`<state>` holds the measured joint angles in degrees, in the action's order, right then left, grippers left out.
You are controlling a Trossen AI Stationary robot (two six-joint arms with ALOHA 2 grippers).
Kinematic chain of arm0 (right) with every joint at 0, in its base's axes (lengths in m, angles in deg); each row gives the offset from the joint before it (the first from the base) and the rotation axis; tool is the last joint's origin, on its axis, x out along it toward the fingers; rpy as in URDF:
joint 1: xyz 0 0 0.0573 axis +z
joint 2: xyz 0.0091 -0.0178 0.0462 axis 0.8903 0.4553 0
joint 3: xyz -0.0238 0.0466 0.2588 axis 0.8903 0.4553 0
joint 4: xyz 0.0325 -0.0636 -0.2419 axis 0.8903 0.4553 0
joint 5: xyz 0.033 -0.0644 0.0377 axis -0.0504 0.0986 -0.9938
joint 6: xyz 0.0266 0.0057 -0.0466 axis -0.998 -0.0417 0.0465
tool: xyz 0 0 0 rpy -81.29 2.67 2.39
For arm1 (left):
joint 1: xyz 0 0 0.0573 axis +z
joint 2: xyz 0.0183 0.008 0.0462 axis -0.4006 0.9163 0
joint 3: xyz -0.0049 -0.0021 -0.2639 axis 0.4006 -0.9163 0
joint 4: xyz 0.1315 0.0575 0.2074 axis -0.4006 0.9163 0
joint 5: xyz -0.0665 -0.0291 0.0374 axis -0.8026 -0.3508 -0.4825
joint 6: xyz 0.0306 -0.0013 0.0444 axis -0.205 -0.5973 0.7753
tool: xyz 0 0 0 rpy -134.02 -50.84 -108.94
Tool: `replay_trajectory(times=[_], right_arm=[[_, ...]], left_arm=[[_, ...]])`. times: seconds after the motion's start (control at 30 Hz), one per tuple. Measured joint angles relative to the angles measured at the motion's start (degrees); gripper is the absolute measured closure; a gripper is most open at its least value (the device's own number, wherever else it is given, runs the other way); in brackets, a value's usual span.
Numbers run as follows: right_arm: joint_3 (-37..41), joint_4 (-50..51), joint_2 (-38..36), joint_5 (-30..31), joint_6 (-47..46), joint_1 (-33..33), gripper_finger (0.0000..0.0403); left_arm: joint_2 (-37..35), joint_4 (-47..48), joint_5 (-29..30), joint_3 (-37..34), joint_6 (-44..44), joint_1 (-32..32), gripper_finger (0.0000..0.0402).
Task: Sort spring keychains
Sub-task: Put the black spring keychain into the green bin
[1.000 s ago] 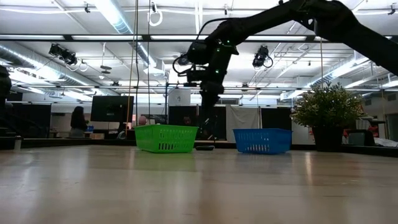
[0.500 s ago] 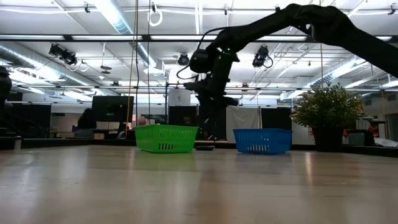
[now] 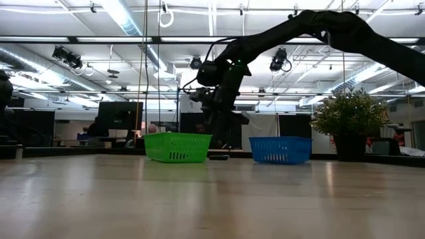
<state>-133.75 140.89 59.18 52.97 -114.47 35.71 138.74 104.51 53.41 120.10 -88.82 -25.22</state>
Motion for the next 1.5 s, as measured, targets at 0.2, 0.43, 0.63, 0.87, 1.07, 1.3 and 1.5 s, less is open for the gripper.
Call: replay_trajectory(times=[0.2,0.43,0.63,0.87,1.07,1.3,1.5], right_arm=[[-0.73,1.53,-0.41,-6.15,4.9,-1.47,0.0255],[-1.81,11.85,-8.1,-1.77,29.46,-1.63,0.0263],[-0.19,19.38,-15.68,6.62,49.14,-1.22,0.0275],[17.67,14.71,-26.99,6.36,57.23,-3.72,0.0285],[36.61,-3.51,-39.1,6.21,72.78,-5.21,0.0291],[46.93,-27.22,-44.04,4.63,88.99,-3.26,0.0291],[47.25,-25.27,-41.7,0.98,94.89,-3.09,0.0291]], left_arm=[[-0.8,1.08,0.18,-0.04,0.19,0.51,0.0333],[-0.8,1.02,0.22,-0.02,-0.5,3.97,0.0333],[-0.24,0.56,0.28,-0.03,-1.2,8.84,0.0333],[3.36,0.24,0.66,-0.06,-3.82,14.51,0.0333],[6.98,-3.51,0.62,-0.07,-4.49,17.29,0.0333],[8.76,-7.54,0.37,-0.07,-7.72,19.99,0.0333],[8.76,-7.56,-0.23,-0.07,-10.27,20.96,0.0333]])
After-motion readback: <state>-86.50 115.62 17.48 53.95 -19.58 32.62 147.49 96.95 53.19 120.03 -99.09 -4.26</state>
